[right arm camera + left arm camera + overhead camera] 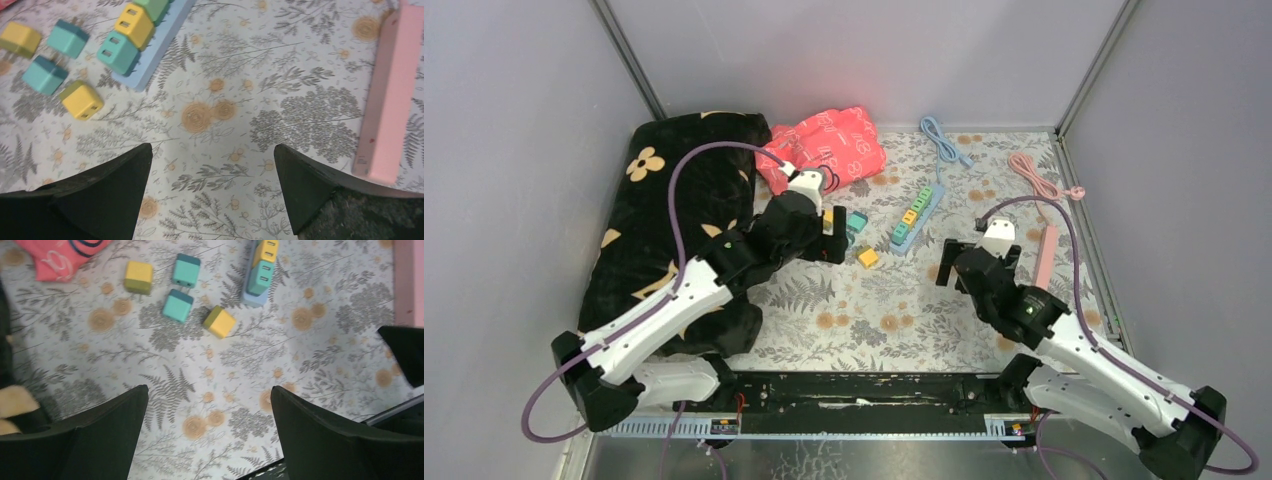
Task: Insert the plug
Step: Move the socket to the center of the board.
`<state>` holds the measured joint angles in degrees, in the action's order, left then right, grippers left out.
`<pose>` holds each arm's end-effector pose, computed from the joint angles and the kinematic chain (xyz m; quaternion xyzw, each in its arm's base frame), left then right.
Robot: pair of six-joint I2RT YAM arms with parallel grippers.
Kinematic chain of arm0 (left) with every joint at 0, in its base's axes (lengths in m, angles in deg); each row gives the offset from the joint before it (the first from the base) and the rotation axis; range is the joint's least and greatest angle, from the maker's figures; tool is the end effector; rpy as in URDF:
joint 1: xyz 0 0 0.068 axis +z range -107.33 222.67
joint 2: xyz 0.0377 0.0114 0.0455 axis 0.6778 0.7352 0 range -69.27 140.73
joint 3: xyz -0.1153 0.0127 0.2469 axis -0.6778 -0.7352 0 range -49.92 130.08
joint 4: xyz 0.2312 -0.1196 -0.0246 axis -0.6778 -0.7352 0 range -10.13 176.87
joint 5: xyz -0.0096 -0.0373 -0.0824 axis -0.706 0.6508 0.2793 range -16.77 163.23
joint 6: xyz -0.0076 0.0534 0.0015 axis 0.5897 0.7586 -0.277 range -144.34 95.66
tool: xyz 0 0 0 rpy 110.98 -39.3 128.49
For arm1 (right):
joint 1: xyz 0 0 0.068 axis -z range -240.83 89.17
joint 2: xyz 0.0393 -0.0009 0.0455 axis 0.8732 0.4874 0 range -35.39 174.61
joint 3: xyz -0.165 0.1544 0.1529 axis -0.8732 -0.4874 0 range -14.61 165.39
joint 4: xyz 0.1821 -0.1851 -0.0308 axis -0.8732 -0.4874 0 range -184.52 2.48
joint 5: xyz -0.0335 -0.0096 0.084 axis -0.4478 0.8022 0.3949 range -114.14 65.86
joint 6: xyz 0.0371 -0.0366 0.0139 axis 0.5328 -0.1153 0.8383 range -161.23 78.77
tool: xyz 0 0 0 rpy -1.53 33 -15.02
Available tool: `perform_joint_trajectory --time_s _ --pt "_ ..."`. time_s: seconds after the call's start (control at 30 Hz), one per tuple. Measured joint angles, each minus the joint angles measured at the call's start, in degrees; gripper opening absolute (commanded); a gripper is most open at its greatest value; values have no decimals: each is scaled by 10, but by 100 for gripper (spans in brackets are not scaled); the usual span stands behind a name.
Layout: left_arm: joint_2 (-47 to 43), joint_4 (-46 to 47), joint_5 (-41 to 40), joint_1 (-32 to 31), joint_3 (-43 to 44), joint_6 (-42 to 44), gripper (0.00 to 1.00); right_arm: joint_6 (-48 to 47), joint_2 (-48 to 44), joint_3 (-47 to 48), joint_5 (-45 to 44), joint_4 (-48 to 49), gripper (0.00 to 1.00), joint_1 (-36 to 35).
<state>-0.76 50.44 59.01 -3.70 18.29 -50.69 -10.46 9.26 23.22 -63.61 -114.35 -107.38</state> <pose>0.1827 -0.1790 0.3529 0.0995 0.8831 -0.1747 0.4238 0.1314 0.1056 0.2733 0.0440 0.8438 0.0452 0.5330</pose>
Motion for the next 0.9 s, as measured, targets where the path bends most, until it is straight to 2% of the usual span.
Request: perform_joint_trajectory --time_s 0.23,0.4,0.67,0.9 --pt "-67 -35 -52 1 -28 43 100 -11 81 72 56 -44 99 137" --pt "-114 -32 -84 4 -66 69 100 -38 130 109 80 -71 99 209" --pt "-164 -27 -99 29 -127 84 100 -68 171 118 151 -71 100 396" --pt "-182 -21 -95 65 -131 83 100 -69 185 117 192 -53 97 531"
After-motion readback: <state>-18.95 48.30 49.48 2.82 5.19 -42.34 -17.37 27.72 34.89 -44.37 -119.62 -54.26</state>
